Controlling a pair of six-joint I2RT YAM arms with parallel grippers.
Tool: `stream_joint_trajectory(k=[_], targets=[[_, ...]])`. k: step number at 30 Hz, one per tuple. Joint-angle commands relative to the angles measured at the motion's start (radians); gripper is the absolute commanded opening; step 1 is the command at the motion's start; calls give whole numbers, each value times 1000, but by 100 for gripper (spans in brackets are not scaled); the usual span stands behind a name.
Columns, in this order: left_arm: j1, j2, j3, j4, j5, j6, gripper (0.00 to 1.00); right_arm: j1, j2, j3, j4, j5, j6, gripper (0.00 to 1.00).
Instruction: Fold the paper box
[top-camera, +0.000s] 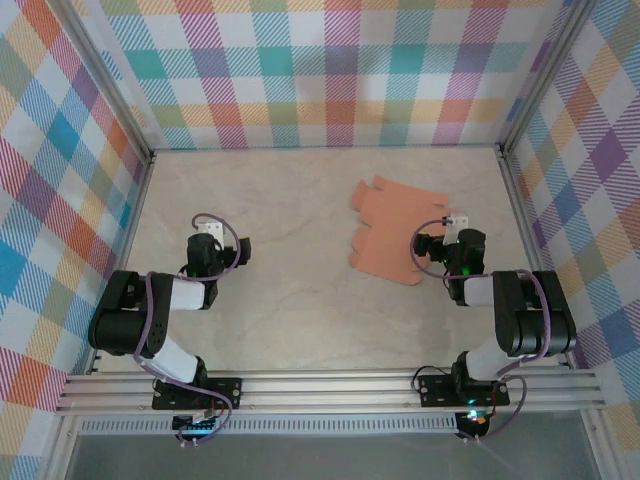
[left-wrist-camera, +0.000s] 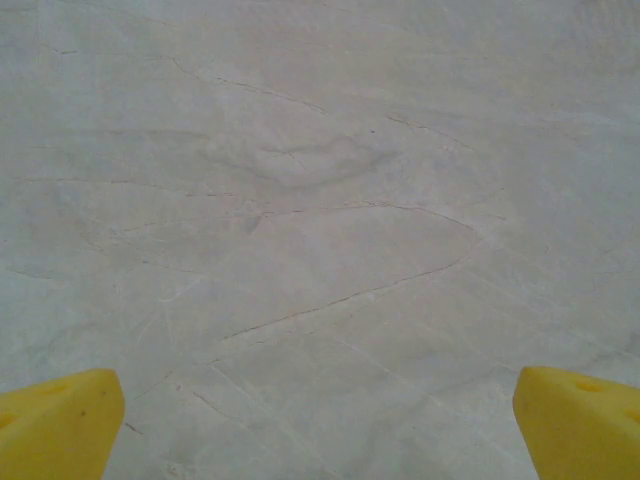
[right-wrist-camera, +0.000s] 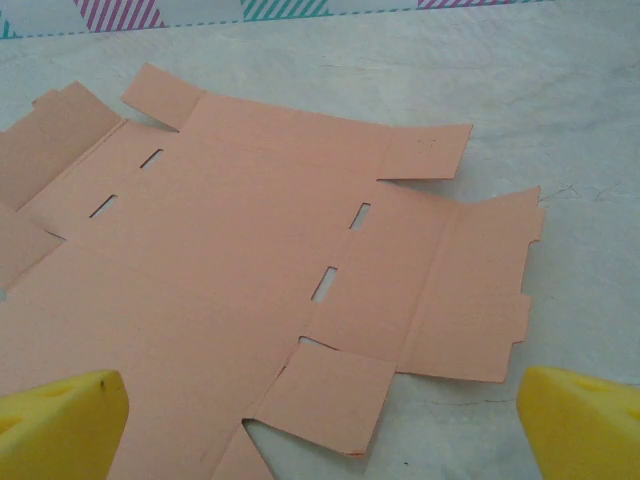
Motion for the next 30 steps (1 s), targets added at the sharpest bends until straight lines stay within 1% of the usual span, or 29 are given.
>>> stream_joint_trajectory(k=[1,30], targets=[[13,-3,15,33,14,8,100,2,-5,16,21,-16,3,100],[14,-6,11,39,11,9,100,2,-11,16,20,-5,6,100]])
